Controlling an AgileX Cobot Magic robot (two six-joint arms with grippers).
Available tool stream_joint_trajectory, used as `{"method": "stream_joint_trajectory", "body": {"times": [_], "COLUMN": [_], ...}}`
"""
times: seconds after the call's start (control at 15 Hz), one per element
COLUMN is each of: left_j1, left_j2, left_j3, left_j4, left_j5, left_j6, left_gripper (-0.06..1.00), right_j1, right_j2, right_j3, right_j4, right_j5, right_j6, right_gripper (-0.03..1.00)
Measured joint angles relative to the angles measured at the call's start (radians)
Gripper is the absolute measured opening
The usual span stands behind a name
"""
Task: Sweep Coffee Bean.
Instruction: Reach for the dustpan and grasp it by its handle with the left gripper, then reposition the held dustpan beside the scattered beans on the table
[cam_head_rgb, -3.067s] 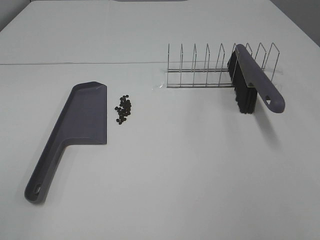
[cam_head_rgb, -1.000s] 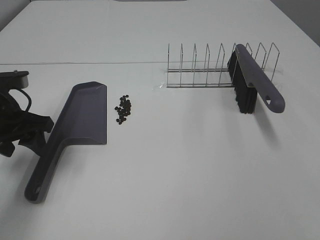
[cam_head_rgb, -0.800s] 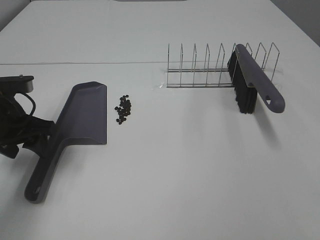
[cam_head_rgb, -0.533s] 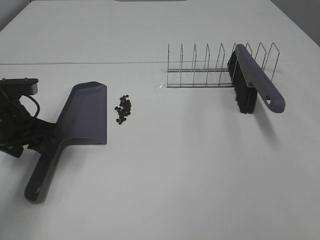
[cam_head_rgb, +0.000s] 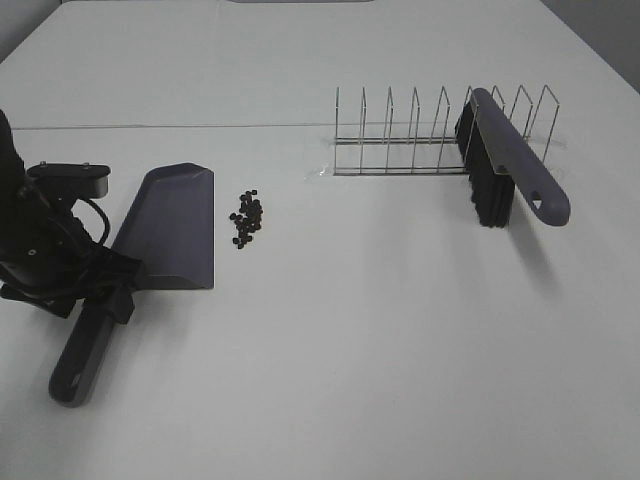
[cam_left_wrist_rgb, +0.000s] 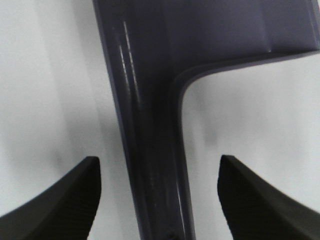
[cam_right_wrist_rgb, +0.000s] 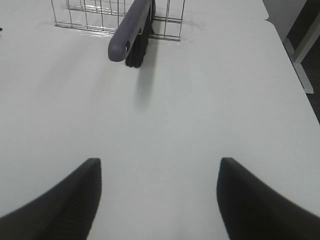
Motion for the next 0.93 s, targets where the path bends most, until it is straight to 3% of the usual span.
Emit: {"method": "stream_joint_trajectory", "body": {"times": [0.2,0.47,0.67,0.93], "left_j1": [0.000,0.000,-0.001,-0.001], "left_j2": [0.047,0.055,0.056,0.044], "left_j3": [-0.003,-0.009,-0.009,-0.009], "left_j4": [0.005,0.007,0.005,0.016], "left_j5": [-0.002,-0.002,-0.001,0.000], "left_j6": [-0.005,-0.010,-0.005,-0.122], "left_gripper": [0.62,0.37,0.35,0.35], "right_j1": [0.000,0.000,0.000,0.000], "right_j2": [0.000,0.000,0.000,0.000], "right_j3": [0.000,0.000,0.000,0.000], "right_j4": [0.000,0.000,-0.001,-0.001], "right_j5": [0.000,0.000,0.000,0.000], "right_j6": [0.000,0.000,0.000,0.000], "right_gripper": [0.63,0.63,0.63,0.63]}}
